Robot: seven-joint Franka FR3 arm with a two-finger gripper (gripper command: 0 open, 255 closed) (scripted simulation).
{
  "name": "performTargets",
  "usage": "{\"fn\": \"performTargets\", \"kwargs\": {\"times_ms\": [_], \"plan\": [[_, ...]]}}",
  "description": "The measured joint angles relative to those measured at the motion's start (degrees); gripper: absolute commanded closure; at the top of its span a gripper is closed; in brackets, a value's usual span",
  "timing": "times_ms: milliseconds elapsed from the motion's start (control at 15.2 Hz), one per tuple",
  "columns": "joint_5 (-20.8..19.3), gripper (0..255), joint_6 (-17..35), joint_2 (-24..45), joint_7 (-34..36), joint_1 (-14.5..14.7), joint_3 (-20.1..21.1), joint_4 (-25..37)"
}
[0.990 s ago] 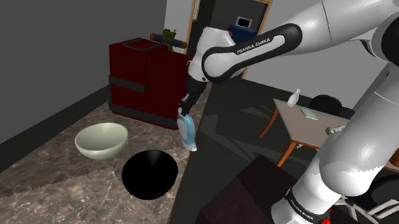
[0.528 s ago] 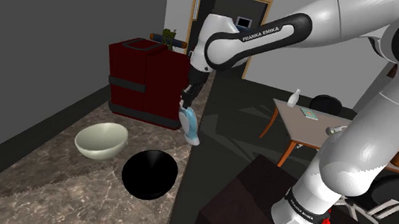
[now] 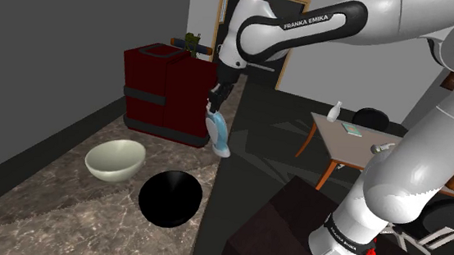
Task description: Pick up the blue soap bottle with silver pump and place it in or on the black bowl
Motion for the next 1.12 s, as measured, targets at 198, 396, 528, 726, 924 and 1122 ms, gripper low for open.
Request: {"fn": "performTargets", "kwargs": {"times_ms": [198,396,528,726,924,1122], "plan": [[0.0,255,-2.3,-0.8,0.0,0.0,-0.1,1.6],[0.1,255,-4.6,-1.3,0.1,0.0,-0.1,3.4],[0.0,255,-5.7,-1.5,0.8,0.2,0.3,4.2],[0.2,255,-7.7,-3.1,3.8,1.5,2.0,4.7],[0.4,255,-9.7,-4.5,7.7,3.1,4.4,5.6],[0.4,255,-12.0,-4.7,11.5,4.6,6.7,7.8]]}}
